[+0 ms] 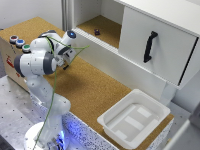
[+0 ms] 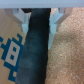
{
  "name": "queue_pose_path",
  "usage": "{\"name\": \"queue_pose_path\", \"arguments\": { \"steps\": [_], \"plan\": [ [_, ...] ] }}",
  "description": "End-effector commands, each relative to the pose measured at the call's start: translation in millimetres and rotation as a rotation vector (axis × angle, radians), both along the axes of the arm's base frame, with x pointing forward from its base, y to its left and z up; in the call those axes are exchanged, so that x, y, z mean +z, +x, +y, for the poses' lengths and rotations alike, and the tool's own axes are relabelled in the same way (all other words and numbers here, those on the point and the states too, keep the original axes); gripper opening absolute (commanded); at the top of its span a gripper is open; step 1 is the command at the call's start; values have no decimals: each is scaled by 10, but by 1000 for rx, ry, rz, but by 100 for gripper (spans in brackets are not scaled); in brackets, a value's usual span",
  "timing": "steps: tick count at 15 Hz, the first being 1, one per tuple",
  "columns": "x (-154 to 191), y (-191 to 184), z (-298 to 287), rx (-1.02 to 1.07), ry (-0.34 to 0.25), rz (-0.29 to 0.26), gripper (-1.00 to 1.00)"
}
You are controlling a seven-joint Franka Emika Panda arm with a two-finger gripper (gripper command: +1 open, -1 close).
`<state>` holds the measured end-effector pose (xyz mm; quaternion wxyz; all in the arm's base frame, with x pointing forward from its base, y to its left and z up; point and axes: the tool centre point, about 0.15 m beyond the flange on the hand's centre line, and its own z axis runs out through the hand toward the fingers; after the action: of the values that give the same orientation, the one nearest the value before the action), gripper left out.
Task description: Pull the drawer
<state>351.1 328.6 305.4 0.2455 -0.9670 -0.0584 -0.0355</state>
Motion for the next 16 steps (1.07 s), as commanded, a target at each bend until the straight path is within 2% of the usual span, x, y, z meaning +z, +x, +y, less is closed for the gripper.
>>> {"name": "queue_pose_path", "arguments": {
  "steps": [1,9,16],
  "plan": [
    [-196,269,-167,26,29,-10,-100],
    [-221,239,-617,-13,37,-7,-100],
    [-211,260,-1092,-34,20,-6,-100]
  ]
}}
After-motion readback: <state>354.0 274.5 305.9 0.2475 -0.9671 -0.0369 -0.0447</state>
